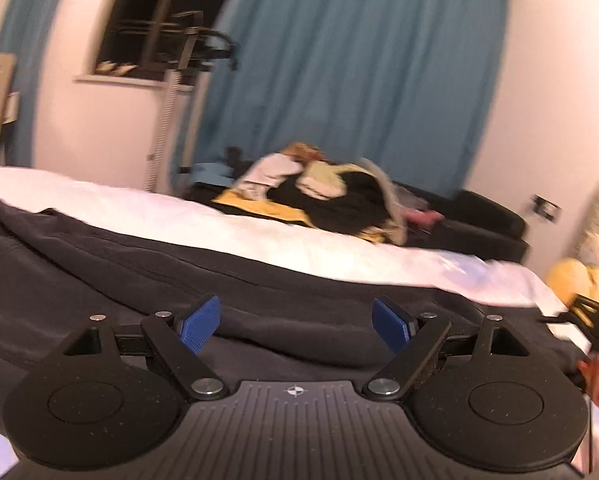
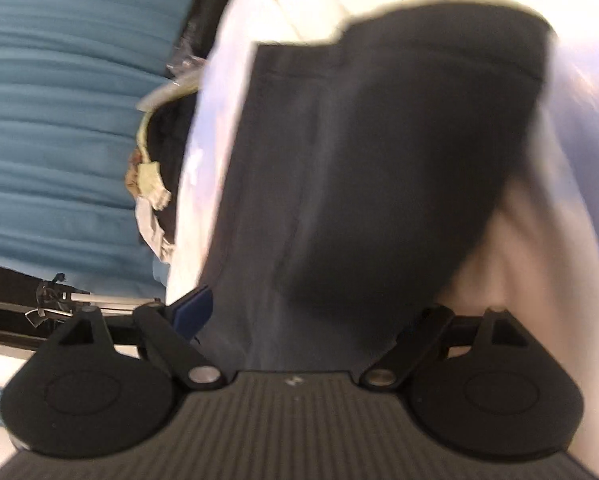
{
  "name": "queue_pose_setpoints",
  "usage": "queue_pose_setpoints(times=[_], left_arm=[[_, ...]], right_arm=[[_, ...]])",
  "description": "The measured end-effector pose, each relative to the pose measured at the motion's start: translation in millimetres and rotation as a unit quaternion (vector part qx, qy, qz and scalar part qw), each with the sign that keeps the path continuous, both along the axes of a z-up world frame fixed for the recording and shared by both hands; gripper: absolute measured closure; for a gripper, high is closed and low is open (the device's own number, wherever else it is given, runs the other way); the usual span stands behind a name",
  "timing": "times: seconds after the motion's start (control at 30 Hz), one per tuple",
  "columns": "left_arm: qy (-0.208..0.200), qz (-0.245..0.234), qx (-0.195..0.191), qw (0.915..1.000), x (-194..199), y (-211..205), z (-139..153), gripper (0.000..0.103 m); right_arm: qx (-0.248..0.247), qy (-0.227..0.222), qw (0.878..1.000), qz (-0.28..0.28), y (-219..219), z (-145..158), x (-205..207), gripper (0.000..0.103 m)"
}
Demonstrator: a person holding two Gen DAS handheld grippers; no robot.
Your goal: Fold clothes
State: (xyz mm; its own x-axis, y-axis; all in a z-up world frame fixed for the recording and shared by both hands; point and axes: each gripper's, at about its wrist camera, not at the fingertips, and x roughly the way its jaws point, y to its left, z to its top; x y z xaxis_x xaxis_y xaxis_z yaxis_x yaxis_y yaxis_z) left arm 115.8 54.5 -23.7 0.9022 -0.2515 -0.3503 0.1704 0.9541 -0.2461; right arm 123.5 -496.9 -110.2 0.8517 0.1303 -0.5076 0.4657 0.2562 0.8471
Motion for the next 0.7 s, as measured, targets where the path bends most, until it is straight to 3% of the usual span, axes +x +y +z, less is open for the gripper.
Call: queue_pose_setpoints(times=[0.07, 0.17, 0.3, 0.47, 0.7], left_arm=[[0.006, 0.019, 0.007, 0.9998, 8.1, 4.4, -3.4, 0.017], [0.028, 0.032, 0.026, 0.9988, 18.4, 3.9, -14.9, 0.017], [0.045, 0.019, 0.028, 0.9984, 23.2, -0.3, -21.6, 0.017], [0.043, -0.001, 0.020, 0.9989, 18.4, -3.8, -20.7, 0.017], [0.046, -0.009, 0.017, 0.9988, 21.3, -5.8, -21.5, 0.017]], right_arm=[[-0.010, -0.029, 1.000, 0.000, 2.0, 8.3, -1.3, 0.015], [-0.007, -0.031, 0.999, -0.011, -2.5, 4.8, -5.2, 0.020], [0.014, -0.047, 0.999, -0.018, -5.3, 9.1, -15.0, 0.021], [0.002, -0.072, 0.997, 0.035, -4.9, 33.1, -23.6, 0.019], [0.029, -0.103, 0.993, 0.046, -12.3, 40.2, -28.7, 0.016]])
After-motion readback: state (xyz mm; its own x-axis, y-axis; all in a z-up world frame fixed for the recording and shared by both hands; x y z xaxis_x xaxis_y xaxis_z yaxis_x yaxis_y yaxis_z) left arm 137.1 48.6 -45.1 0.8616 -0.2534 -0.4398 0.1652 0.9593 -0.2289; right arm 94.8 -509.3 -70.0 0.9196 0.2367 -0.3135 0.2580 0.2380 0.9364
